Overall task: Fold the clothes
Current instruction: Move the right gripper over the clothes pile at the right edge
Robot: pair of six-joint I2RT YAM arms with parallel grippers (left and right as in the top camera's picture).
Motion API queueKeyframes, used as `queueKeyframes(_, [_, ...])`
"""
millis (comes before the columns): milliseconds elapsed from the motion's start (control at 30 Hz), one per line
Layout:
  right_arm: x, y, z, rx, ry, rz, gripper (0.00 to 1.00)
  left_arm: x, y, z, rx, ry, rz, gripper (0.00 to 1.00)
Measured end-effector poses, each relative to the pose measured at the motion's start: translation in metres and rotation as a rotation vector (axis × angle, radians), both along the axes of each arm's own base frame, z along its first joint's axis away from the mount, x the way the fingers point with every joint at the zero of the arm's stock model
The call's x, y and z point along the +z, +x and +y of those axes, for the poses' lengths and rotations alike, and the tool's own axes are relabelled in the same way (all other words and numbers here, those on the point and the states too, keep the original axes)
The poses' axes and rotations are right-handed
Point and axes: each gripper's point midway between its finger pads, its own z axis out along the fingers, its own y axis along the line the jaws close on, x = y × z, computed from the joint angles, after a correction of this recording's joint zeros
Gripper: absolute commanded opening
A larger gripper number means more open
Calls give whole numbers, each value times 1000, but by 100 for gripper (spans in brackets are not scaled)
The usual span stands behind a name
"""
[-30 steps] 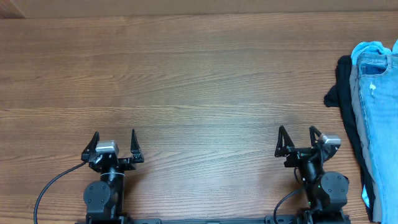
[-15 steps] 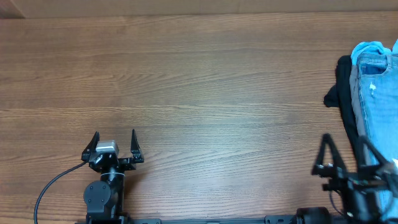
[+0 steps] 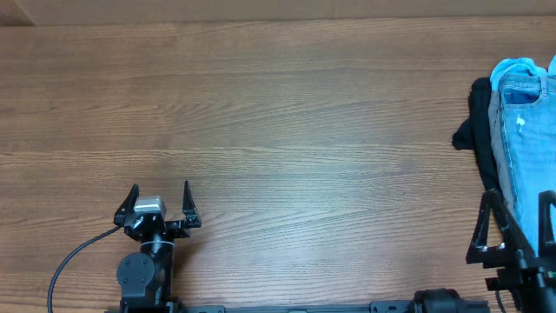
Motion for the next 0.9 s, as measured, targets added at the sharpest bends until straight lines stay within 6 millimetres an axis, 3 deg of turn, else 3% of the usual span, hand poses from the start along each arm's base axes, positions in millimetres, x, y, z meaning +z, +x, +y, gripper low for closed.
queueKeyframes(200, [-15,1,2,11,0,63,100,0,0,0,0,0,0,100])
queueKeyframes(300, [-33,12,2,10,7,159,100,0,0,0,0,0,0,100])
queueKeyframes(400, [-63,49,-1,-24,8,367,100,0,0,0,0,0,0,100])
queueKeyframes(533, [-100,113,-14,-119,-30,647,100,0,0,0,0,0,0,100])
queueKeyframes(633, [-118,154,-28,-208,-69,797,99,0,0,0,0,0,0,100])
queueKeyframes(733, [-129,184,-43,-278,-93,910,87,0,0,0,0,0,0,100])
queueKeyframes(900, [-148,219,-79,-386,-91,1067,77,0,0,0,0,0,0,100])
